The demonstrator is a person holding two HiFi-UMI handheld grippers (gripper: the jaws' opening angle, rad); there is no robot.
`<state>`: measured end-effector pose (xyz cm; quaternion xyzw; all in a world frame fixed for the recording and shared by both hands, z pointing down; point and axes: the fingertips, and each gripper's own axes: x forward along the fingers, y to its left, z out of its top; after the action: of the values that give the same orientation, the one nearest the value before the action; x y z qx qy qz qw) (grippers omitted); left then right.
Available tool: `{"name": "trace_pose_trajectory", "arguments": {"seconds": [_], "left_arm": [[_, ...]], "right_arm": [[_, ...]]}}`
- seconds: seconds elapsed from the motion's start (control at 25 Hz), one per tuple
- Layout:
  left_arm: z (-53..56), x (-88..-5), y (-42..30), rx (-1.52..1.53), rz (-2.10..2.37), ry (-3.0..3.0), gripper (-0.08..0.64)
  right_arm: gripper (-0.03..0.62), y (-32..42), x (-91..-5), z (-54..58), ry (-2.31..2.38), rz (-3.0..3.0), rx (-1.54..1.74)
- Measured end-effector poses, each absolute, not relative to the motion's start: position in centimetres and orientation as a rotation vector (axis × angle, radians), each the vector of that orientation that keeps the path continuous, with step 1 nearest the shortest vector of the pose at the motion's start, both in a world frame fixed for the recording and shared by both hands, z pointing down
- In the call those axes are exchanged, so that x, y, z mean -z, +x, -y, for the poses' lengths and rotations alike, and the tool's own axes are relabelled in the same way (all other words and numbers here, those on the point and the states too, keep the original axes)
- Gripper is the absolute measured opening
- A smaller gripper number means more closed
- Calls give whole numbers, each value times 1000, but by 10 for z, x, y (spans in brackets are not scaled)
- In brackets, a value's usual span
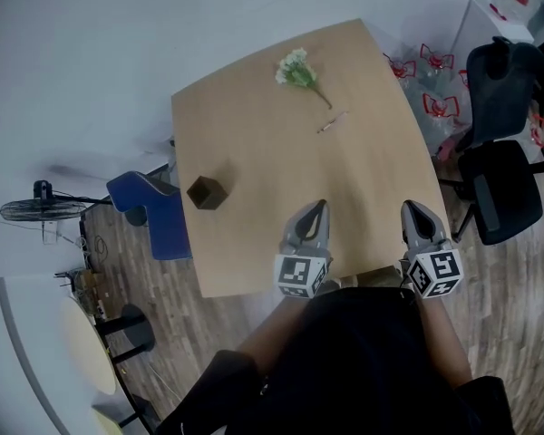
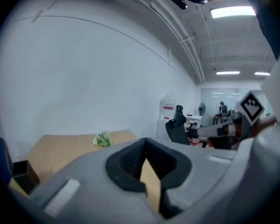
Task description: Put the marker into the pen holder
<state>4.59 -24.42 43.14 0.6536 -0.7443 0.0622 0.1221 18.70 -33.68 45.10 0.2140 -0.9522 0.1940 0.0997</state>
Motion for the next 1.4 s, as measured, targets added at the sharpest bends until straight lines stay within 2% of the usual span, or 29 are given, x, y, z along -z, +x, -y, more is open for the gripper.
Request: {"name": "trace_pose_trajectory", "arguments": {"seconds": [0.36,0.52,0.76,1.04,1.32,1.4], "left_arm": [[325,-461,40,-338,2095,1836,3],[361,-484,21,-286,2032,1796,3],[404,-528,-15,-370,1981,1848,3],[462,-599,-66,-531,1880,1911,5],[504,-666,-111,-705,1833,1900,7],[514,-691,-120,-755,1795,1876,46]], "right_arm": [[2,158,-483,389,356,2808,-586],[2,145,-493,416,290,2808,-622],[2,121,-513,427,211,2791,-660],[2,85,-534,442,77,2760,-621],[2,73,-556,474,184,2799,-671],[2,75,-566,481,199,2794,-699]]}}
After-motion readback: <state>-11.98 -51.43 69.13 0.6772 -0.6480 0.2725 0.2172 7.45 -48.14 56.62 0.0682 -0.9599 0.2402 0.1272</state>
